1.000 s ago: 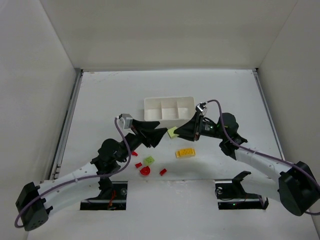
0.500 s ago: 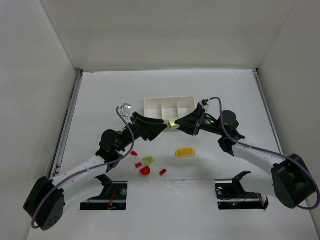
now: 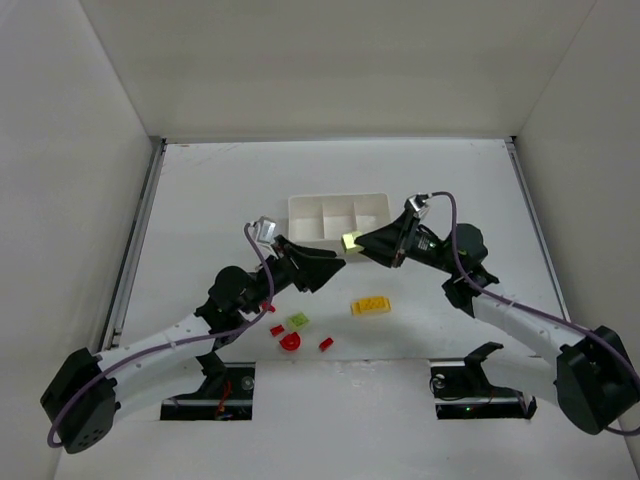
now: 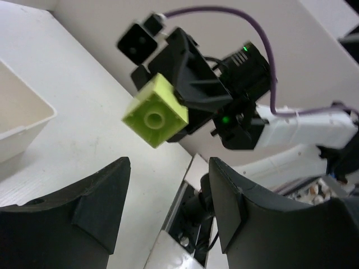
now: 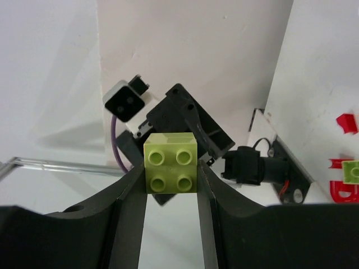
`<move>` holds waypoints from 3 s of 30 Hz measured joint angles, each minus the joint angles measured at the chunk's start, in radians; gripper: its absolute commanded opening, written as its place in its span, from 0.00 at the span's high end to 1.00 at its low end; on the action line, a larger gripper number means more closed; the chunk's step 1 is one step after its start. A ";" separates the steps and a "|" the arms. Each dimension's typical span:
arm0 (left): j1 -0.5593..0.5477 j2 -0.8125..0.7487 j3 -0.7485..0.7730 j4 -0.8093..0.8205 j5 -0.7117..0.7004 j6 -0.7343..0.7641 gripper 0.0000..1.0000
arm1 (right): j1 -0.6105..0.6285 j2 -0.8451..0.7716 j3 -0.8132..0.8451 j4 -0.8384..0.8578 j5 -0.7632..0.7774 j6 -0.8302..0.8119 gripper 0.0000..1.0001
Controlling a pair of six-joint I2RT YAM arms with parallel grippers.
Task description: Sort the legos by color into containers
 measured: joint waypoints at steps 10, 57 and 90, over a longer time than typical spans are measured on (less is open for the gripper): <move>0.014 0.010 0.005 -0.034 -0.206 -0.417 0.40 | 0.024 -0.090 0.014 -0.204 0.121 -0.250 0.68; 0.037 0.048 0.085 -0.188 -0.174 -0.565 0.39 | 0.073 -0.044 0.012 -0.118 0.166 -0.212 0.68; 0.040 0.061 0.085 -0.161 -0.154 -0.576 0.59 | 0.113 0.063 -0.004 0.060 0.151 -0.101 0.68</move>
